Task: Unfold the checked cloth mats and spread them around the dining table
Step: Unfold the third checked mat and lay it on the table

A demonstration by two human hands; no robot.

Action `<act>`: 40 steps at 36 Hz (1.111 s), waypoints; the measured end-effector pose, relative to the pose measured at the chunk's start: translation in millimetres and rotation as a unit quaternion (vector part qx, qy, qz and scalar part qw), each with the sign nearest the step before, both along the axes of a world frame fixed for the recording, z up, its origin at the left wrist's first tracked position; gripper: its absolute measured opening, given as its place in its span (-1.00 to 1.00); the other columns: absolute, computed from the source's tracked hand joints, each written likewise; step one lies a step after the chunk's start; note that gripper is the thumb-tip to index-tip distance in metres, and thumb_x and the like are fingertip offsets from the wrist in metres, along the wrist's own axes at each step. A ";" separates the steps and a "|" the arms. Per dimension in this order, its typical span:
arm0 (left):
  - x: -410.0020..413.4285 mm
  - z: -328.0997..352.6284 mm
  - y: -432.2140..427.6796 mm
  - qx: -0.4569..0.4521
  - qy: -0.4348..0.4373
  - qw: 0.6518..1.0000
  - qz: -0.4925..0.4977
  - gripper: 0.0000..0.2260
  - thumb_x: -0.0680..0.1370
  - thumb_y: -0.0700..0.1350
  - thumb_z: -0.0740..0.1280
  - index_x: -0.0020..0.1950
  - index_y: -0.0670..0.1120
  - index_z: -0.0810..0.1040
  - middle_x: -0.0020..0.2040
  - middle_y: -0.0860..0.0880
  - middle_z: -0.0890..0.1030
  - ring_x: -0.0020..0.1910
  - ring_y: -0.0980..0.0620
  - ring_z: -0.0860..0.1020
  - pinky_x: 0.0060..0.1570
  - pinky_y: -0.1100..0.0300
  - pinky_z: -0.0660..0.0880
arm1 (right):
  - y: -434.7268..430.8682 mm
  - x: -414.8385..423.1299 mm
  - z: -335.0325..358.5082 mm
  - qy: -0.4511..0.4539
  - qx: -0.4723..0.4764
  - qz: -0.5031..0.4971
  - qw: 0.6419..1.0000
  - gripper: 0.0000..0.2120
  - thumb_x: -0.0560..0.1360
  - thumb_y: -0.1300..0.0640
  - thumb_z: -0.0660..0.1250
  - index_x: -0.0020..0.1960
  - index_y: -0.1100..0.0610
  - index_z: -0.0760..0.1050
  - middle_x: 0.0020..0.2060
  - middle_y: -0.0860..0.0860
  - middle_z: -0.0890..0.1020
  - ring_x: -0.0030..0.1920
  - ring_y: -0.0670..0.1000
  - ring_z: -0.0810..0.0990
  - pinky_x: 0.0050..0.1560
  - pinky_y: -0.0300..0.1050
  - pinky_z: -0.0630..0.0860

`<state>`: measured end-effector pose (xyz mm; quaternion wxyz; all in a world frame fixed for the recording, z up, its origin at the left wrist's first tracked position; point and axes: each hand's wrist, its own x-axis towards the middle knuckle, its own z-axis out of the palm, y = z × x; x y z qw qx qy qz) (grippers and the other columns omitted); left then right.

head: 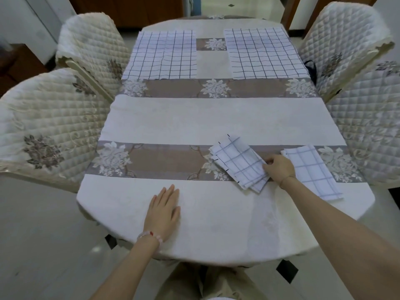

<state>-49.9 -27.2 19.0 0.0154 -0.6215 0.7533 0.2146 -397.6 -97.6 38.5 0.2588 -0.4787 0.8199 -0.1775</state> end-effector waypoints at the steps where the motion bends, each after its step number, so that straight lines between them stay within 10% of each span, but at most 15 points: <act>1: -0.9 2.1 -0.5 0.006 0.007 1.000 0.005 -0.36 0.49 0.17 -0.22 0.53 -0.02 0.09 0.56 0.07 0.02 0.55 0.05 -0.05 0.47 0.15 -0.16 | 2.5 1.6 2.2 -0.013 -0.002 -0.004 1.000 -0.86 0.46 0.19 0.30 -0.09 0.24 0.58 -0.15 0.17 0.64 -0.08 0.18 0.58 -0.23 -0.13 0.41; 7: -17.4 32.6 -7.8 0.067 0.171 0.978 0.101 -0.59 0.60 -0.13 0.18 0.45 -0.10 0.27 0.51 -0.01 0.21 0.51 0.02 0.11 0.46 0.18 0.07 | 18.9 19.4 25.8 -0.251 -0.096 -0.070 0.961 -0.92 0.52 0.23 0.27 -0.12 0.14 0.52 -0.15 0.06 0.60 -0.07 0.13 0.57 -0.10 0.09 0.62; 10: -29.4 56.9 -10.4 0.078 0.292 0.941 0.152 -0.69 0.59 -0.12 0.23 0.34 -0.05 0.40 0.36 0.03 0.40 0.38 0.06 0.33 0.26 0.25 0.28 | 32.8 39.7 42.2 -0.353 -0.134 -0.096 0.921 -0.90 0.54 0.28 0.25 -0.11 0.17 0.51 -0.20 0.08 0.60 -0.18 0.05 0.58 -0.28 -0.11 0.65; 16: -50.3 87.9 -14.5 0.268 0.567 0.738 0.249 -0.63 0.48 -0.01 0.38 0.26 -0.07 0.49 0.23 -0.01 0.57 0.22 0.05 0.54 0.28 0.08 0.45 | 56.2 83.5 51.3 -0.493 -0.135 -0.138 0.848 -0.93 0.54 0.27 0.26 -0.04 0.22 0.52 -0.19 0.10 0.62 -0.18 0.02 0.59 -0.27 -0.26 0.60; 19: -58.4 97.9 -15.6 0.300 0.629 0.689 0.198 -0.70 0.51 -0.12 0.36 0.25 -0.09 0.52 0.20 -0.03 0.62 0.19 0.03 0.58 0.19 0.13 0.51 | 62.9 105.0 49.6 -0.528 -0.136 -0.163 0.822 -0.92 0.54 0.28 0.25 -0.04 0.25 0.52 -0.15 0.15 0.62 -0.17 0.04 0.60 -0.23 -0.25 0.62; 26: -73.0 92.4 -15.8 0.197 0.617 0.720 0.250 -0.66 0.47 -0.30 0.39 0.22 -0.10 0.49 0.11 -0.04 0.65 0.09 0.02 0.63 0.03 0.19 0.59 | 69.7 137.0 45.7 -0.565 -0.109 -0.184 0.797 -0.94 0.52 0.30 0.29 -0.03 0.26 0.52 -0.15 0.16 0.66 -0.22 0.01 0.67 -0.24 -0.22 0.62; 32: -65.4 83.1 -24.5 0.142 0.580 0.755 0.271 -0.78 0.54 -0.34 0.25 -0.01 -0.04 0.57 -0.04 -0.05 0.66 -0.02 0.02 0.63 -0.21 0.35 0.57 | 72.5 139.0 49.2 -0.330 -0.129 -0.114 0.928 -0.53 0.49 0.18 0.36 0.35 0.06 0.31 0.19 -0.08 0.45 0.15 -0.09 0.46 0.06 -0.26 0.41; 36: -64.4 80.3 -24.5 0.138 0.561 0.784 0.227 -0.81 0.54 -0.31 0.26 0.07 -0.12 0.60 -0.02 -0.12 0.68 -0.01 -0.06 0.64 -0.14 0.28 0.59 | 69.8 149.5 57.3 -0.361 -0.121 0.023 0.924 -0.62 0.49 0.08 0.36 0.29 -0.04 0.41 0.17 -0.23 0.51 0.18 -0.25 0.47 0.14 -0.34 0.43; 40: -68.0 82.4 -21.5 0.165 0.562 0.793 0.167 -0.77 0.56 -0.28 0.24 0.13 -0.12 0.61 0.01 -0.09 0.69 0.03 0.01 0.64 -0.01 0.24 0.58 | 63.5 160.4 54.0 -0.339 -0.105 0.040 0.934 -0.83 0.47 0.06 0.37 0.03 0.09 0.57 -0.12 0.04 0.64 -0.10 -0.01 0.60 -0.05 -0.06 0.56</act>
